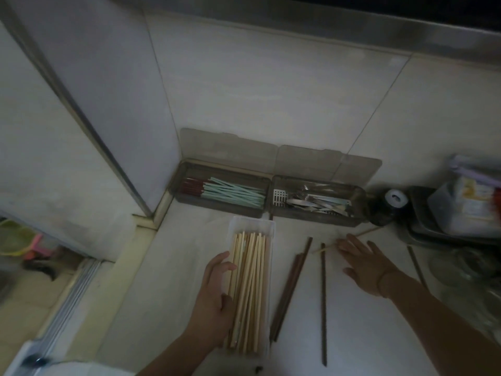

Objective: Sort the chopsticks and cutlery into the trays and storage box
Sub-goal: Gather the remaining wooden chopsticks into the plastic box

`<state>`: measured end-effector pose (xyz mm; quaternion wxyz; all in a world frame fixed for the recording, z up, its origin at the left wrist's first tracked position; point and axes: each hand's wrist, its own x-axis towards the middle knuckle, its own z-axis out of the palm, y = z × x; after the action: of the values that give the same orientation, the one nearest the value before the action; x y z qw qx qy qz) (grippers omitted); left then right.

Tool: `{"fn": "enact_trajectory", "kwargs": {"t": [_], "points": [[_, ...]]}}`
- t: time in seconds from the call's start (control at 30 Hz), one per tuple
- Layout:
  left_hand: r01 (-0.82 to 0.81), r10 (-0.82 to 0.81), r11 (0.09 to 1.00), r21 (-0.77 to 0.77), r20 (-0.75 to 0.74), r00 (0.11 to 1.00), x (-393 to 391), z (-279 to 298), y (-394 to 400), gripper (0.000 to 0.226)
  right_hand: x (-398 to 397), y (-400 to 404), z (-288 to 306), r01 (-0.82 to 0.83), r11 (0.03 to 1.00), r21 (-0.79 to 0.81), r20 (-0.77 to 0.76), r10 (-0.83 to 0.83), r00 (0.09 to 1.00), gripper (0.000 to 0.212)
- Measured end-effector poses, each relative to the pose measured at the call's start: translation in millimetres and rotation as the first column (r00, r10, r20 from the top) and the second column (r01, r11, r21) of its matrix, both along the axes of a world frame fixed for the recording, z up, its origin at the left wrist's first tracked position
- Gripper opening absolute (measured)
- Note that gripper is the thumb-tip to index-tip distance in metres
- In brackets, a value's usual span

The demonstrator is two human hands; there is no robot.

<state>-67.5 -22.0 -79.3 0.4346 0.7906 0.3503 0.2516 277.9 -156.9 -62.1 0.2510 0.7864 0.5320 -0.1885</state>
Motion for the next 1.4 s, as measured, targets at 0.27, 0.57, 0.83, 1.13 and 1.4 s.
{"fn": "enact_trajectory", "kwargs": {"t": [0.27, 0.57, 0.83, 1.13, 1.4], "points": [[0.129, -0.129, 0.992, -0.003, 0.007, 0.992, -6.7, -2.7, 0.5, 0.086, -35.3, -14.9, 17.9, -0.165, 0.928, 0.334, 0.15, 0.121, 0.981, 0.065], [0.098, -0.098, 0.995, -0.018, 0.005, 0.995, -34.2, -7.4, 6.4, 0.1, -184.5, 28.3, 116.5, 0.422, -0.089, 0.902, -0.402, 0.18, 0.898, 0.014], [-0.023, 0.027, 0.999, -0.039, 0.115, 0.993, -55.2, -12.2, 20.5, 0.103, -265.2, 114.7, 48.0, 0.483, 0.541, 0.689, -0.607, 0.068, 0.791, 0.042], [-0.053, 0.064, 0.996, -0.073, 0.159, 0.985, -46.0, -18.0, 17.6, 0.076, -284.9, 100.6, 30.1, 0.018, 0.927, 0.375, -0.389, 0.14, 0.911, 0.027], [0.127, -0.087, 0.973, 0.194, -0.2, 0.976, -57.8, -20.1, 27.8, 0.048, -202.6, 83.2, -3.7, 0.406, 0.621, 0.67, -0.273, -0.303, 0.913, 0.025]]}}
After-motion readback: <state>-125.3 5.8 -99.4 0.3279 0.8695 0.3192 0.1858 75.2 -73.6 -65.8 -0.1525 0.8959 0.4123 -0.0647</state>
